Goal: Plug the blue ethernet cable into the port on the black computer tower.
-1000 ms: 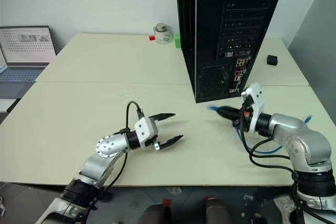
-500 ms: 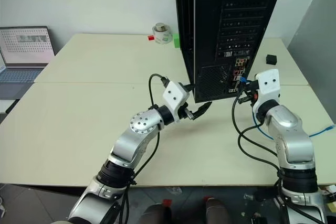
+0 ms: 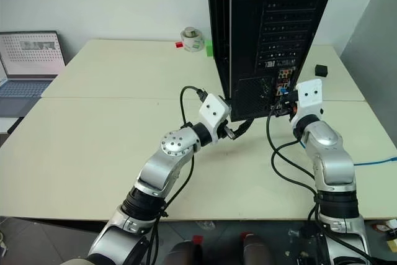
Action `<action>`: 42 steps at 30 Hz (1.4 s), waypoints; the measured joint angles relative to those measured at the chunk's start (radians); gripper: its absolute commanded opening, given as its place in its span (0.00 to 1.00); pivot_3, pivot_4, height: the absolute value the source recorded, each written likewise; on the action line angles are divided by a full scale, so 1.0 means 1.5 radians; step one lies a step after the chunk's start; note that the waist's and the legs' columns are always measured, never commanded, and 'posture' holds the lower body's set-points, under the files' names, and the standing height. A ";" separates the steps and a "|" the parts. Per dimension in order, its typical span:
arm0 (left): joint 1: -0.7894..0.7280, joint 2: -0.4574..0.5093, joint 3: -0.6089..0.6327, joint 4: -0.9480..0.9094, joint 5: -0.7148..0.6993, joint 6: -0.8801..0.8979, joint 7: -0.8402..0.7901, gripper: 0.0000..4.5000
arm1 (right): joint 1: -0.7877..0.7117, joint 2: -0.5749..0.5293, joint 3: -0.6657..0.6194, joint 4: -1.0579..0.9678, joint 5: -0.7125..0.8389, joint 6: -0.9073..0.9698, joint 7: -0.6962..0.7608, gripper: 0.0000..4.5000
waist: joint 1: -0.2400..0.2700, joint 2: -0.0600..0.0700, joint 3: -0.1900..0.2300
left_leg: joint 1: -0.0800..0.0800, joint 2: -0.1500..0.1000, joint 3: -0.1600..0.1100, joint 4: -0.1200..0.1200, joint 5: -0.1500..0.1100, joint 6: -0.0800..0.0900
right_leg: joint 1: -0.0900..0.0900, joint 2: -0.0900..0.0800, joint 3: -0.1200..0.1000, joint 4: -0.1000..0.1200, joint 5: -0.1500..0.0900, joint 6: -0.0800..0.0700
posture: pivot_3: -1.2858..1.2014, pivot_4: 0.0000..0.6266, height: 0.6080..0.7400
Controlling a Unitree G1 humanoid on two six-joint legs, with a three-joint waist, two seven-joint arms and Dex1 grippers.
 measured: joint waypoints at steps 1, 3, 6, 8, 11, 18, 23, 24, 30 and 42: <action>0.000 0.000 0.000 0.000 0.000 0.000 0.000 0.93 | -0.003 0.003 0.000 0.006 -0.001 -0.003 -0.003 0.00 | 0.000 0.000 0.000 | 0.000 0.000 0.000 0.000 0.000 0.000 | 0.000 0.000 0.000 0.000 0.000 0.000 | 0.52 0.24 1.00; 0.000 0.000 0.000 0.000 -0.001 0.001 -0.002 0.93 | -0.007 0.010 -0.001 0.013 -0.001 -0.010 -0.006 0.00 | 0.000 0.000 0.000 | 0.000 0.000 0.000 0.000 0.000 0.000 | 0.000 0.000 0.000 0.000 0.000 0.000 | 0.52 0.24 1.00; 0.000 0.001 0.000 0.000 -0.001 0.001 -0.005 0.93 | -0.008 0.018 -0.001 0.023 -0.001 -0.017 -0.008 0.00 | 0.000 0.000 0.000 | 0.000 0.000 0.000 0.000 0.000 0.000 | 0.000 0.000 0.000 0.000 0.000 0.000 | 0.52 0.24 1.00; 0.000 0.002 0.000 0.000 -0.001 0.002 -0.009 0.93 | -0.008 0.020 -0.001 0.029 -0.001 -0.022 -0.008 0.00 | 0.000 0.000 0.000 | 0.000 0.000 0.000 0.000 0.000 0.000 | 0.000 0.000 0.000 0.000 0.000 0.000 | 0.52 0.24 1.00; 0.000 0.002 0.000 0.000 -0.001 0.005 -0.011 0.93 | -0.011 0.025 -0.001 0.037 -0.002 -0.028 -0.009 0.00 | 0.000 0.000 0.000 | 0.000 0.000 0.000 0.000 0.000 0.000 | 0.000 0.000 0.000 0.000 0.000 0.000 | 0.52 0.24 1.00; 0.000 0.002 0.000 0.000 -0.001 0.008 -0.011 0.93 | -0.020 0.032 -0.001 0.052 -0.014 -0.044 -0.021 0.00 | 0.000 0.000 0.000 | 0.000 0.000 0.000 0.000 0.000 0.000 | 0.000 0.000 0.000 0.000 0.000 0.000 | 0.52 0.24 1.00; 0.000 0.003 0.000 -0.001 -0.001 0.009 -0.012 0.93 | -0.022 0.038 -0.003 0.059 -0.020 -0.046 -0.027 0.00 | -0.001 0.000 0.000 | 0.000 0.000 0.000 0.000 0.000 0.000 | 0.000 0.000 0.000 0.000 0.000 0.000 | 0.52 0.24 1.00; 0.000 0.003 0.000 -0.002 0.000 0.009 -0.012 0.93 | -0.023 0.041 -0.006 0.061 -0.021 -0.047 -0.030 0.00 | -0.001 0.000 0.000 | 0.000 0.000 0.000 0.000 0.000 0.000 | 0.000 0.000 0.000 0.000 0.000 0.000 | 0.52 0.24 1.00; 0.000 0.003 0.000 -0.010 0.000 0.009 -0.012 0.93 | -0.025 0.058 -0.013 0.065 -0.021 -0.050 -0.042 0.00 | -0.001 0.000 0.000 | 0.000 0.000 0.000 0.000 0.000 0.000 | 0.000 0.000 0.000 0.000 0.000 0.000 | 0.52 0.24 1.00; 0.000 0.005 0.000 -0.010 0.000 0.010 -0.012 0.93 | -0.026 0.105 -0.025 0.065 -0.021 -0.055 -0.078 0.00 | -0.003 0.000 0.000 | 0.001 0.000 0.001 0.000 0.000 0.000 | 0.000 0.000 0.001 0.000 0.000 0.000 | 0.52 0.24 1.00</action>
